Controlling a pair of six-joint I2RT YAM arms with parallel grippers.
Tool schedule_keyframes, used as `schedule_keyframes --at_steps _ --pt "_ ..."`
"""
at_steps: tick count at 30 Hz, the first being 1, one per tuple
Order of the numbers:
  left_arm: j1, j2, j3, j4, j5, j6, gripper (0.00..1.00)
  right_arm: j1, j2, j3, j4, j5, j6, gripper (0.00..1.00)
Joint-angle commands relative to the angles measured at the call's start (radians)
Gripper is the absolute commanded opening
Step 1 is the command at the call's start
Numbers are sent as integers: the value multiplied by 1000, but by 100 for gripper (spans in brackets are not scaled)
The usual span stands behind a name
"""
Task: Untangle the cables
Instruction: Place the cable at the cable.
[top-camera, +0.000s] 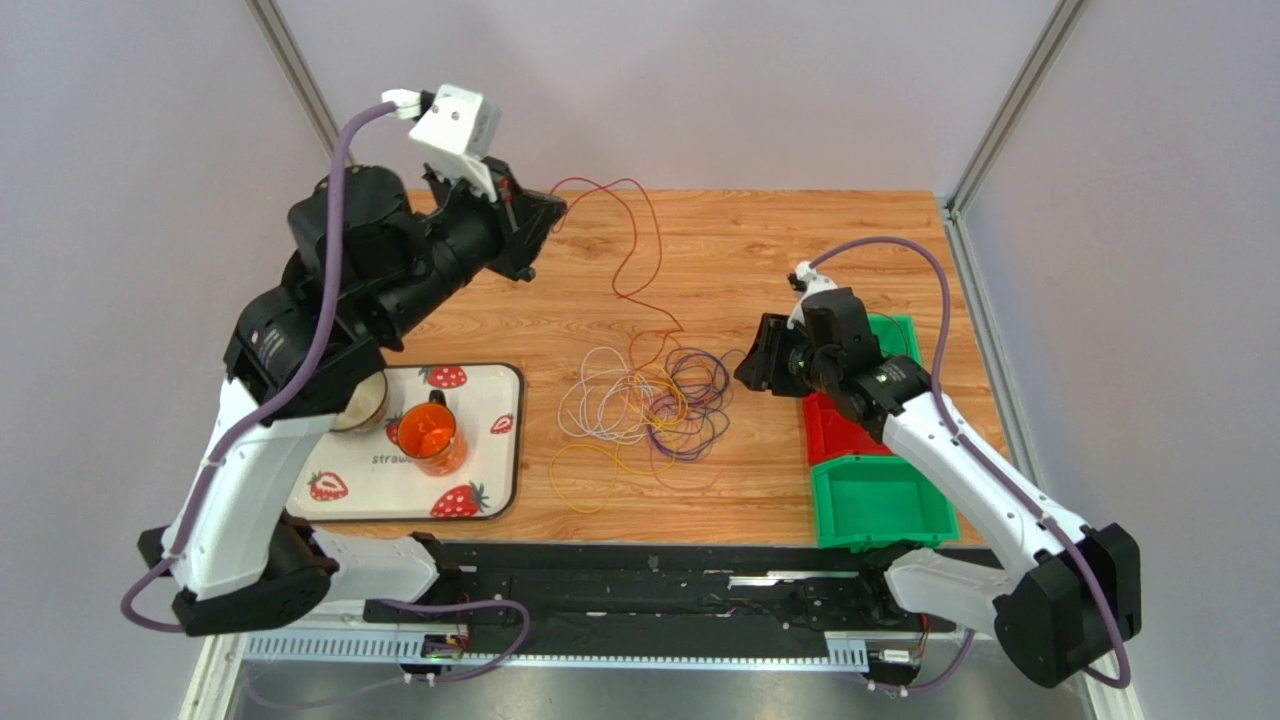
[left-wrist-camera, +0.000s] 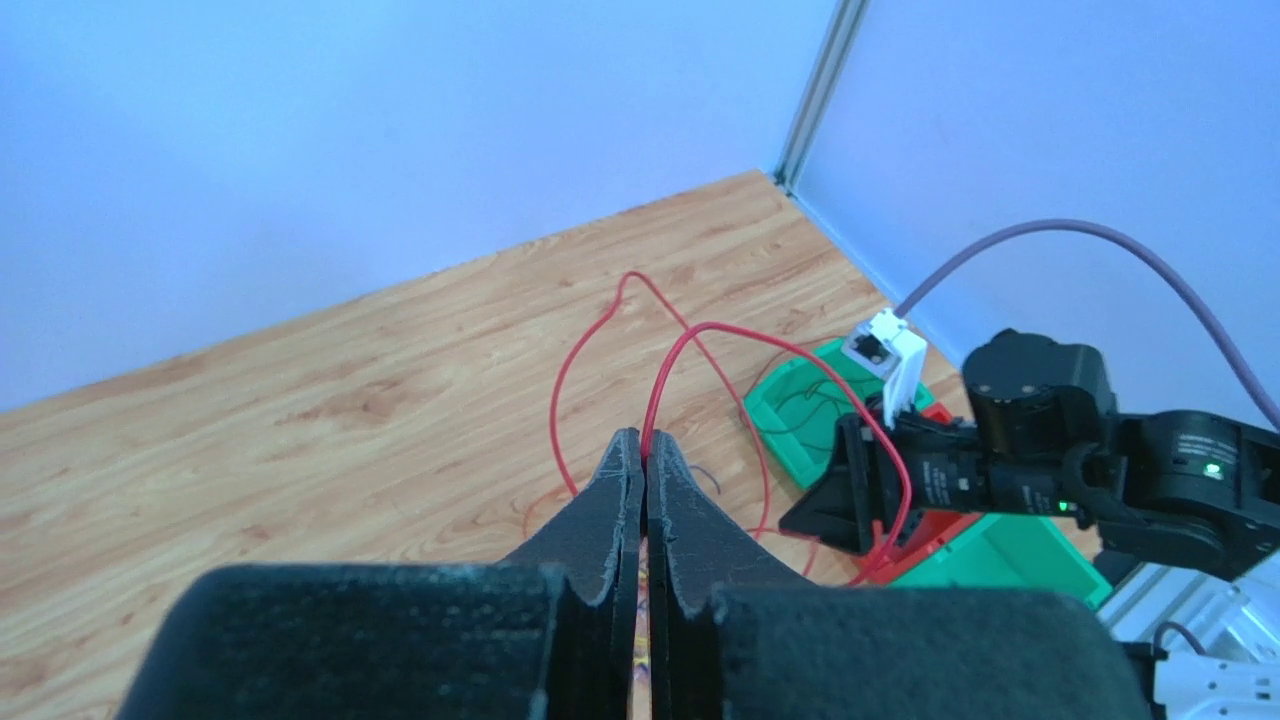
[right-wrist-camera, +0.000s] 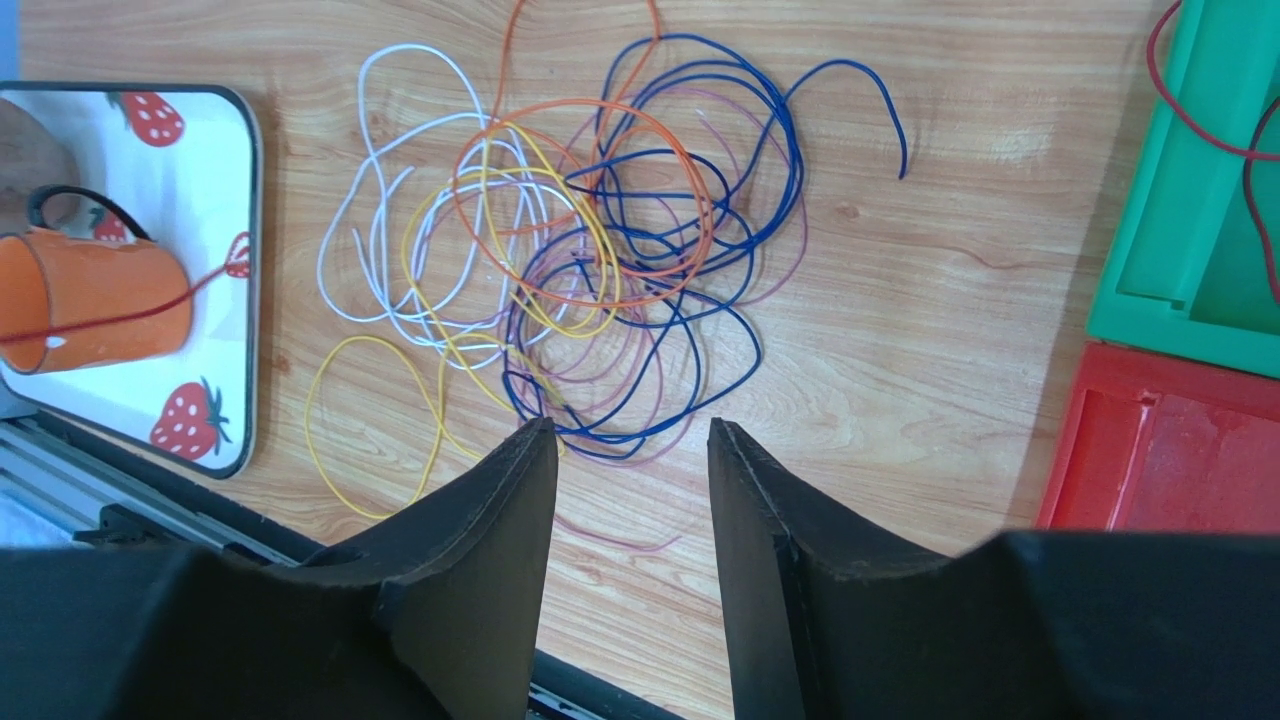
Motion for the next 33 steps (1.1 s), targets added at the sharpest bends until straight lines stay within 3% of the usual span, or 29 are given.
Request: schedule_keyframes --at_steps 1,5,11,17,21,33 --pt "-3 -56 -186 74 -26 15 0 4 -95 36 37 6 -28 46" --pt "-3 -125 -474 143 -21 -71 0 4 -156 2 101 -79 -40 47" --pt "4 -128 -688 201 -29 -152 0 6 -195 -82 207 -177 -17 50" --pt "26 -50 -812 232 60 -240 0 6 -176 -113 237 -243 13 51" --pt "29 -51 -863 250 39 -254 0 12 -138 -127 262 -294 23 51" --pt "147 31 -1016 264 94 -338 0 84 -23 -99 293 -300 26 52"
